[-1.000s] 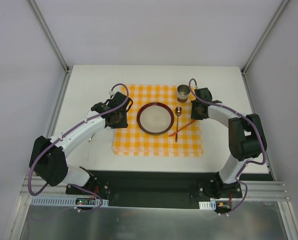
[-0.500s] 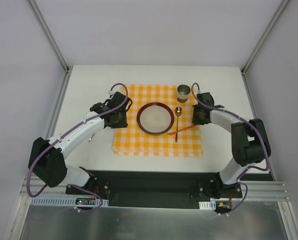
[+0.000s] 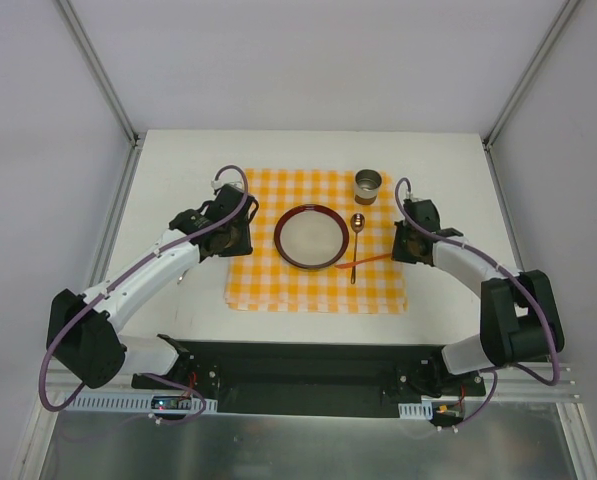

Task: Set the dinner table for one person
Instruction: Pick up the knife with the napkin.

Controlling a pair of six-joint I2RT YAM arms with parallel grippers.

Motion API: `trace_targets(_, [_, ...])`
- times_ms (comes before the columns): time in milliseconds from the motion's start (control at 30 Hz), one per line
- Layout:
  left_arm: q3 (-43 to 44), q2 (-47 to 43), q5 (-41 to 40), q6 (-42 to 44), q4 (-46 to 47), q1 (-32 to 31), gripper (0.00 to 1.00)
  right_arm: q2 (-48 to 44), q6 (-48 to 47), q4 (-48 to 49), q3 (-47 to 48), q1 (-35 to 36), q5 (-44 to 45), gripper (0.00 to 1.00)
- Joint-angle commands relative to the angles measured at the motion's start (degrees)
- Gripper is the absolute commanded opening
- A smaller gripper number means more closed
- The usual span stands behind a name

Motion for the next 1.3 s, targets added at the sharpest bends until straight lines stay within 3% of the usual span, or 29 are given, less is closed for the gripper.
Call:
trace_targets(0, [-1.0,-1.1,-0.1,-0.5,-1.0,-0.5,0.29,-2.0,1.5,0.4,-1.6,0.4,0.4,0.04])
trace_targets(667, [-0.2,2.7,-1.6,0.1,-0.9,-0.6,0.29,8.3,-0.6,-3.9,11.1,0.4,1.4,0.04])
trace_targets(967, [-0.4,2.0,-2.1,0.4,-0.9,-0.6,0.29,13.1,0.5,-1.6,11.6,0.4,-1.0,0.03])
trace_targets(1267, [0.8,3.9,-1.3,0.4,-0.9,-0.5,0.29,9.1,0.6,-2.5,8.2,0.4,1.1,0.04])
